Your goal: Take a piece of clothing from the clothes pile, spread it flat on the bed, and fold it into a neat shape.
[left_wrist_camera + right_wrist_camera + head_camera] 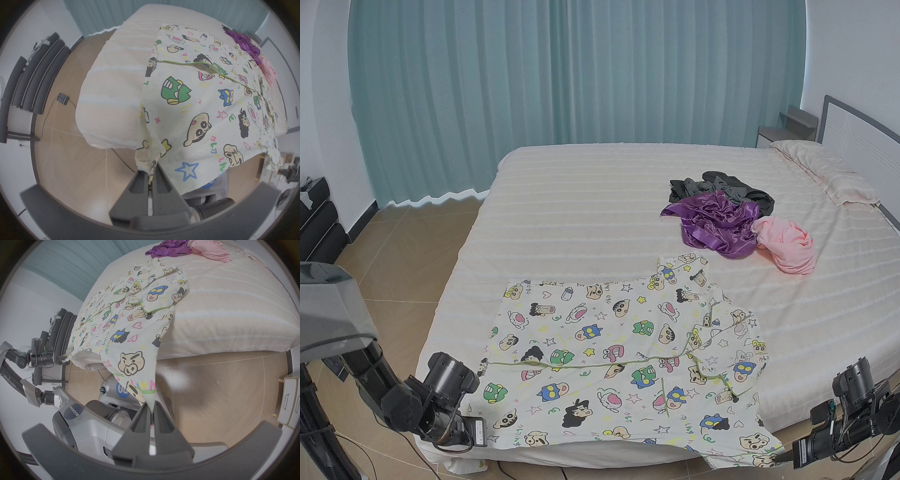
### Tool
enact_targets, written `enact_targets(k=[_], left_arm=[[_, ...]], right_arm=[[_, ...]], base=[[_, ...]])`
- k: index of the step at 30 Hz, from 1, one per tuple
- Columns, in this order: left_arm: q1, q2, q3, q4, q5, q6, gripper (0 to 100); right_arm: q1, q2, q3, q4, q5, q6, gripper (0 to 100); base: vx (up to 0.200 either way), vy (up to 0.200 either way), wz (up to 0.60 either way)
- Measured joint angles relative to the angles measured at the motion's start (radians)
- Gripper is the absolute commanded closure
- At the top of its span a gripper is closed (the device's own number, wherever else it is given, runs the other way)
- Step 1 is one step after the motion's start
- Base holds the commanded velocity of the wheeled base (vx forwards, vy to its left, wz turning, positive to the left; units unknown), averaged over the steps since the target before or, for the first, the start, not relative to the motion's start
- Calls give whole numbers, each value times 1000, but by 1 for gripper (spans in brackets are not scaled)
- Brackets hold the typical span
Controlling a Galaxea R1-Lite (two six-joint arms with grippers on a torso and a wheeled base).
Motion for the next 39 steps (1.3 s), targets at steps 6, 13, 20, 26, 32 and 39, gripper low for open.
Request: enact_targets(k=[6,13,20,26,32,39], left_arm=[[3,-69,-131,191,-45,-56,100],[-4,-43,-147,198,-35,-60,100],[-45,45,-109,191,20,-64,100],[-77,73,-99,197,20,-71,100],[-80,83,-102,195,21,-75,100],[-55,29,-157,203,21,-82,100]], right_arm=[[-1,1,0,1,0,-2,100],[-1,0,0,5,1,-7,100],[2,-1,0,58,1,-43,100],[1,-2,0,70,0,-50,100],[-1,-6,0,64,2,-49,100],[-16,-60,-16,61,14,-40,100]], base=[[0,0,0],[0,0,0],[0,0,0],[0,0,0],[0,0,0],[0,0,0]])
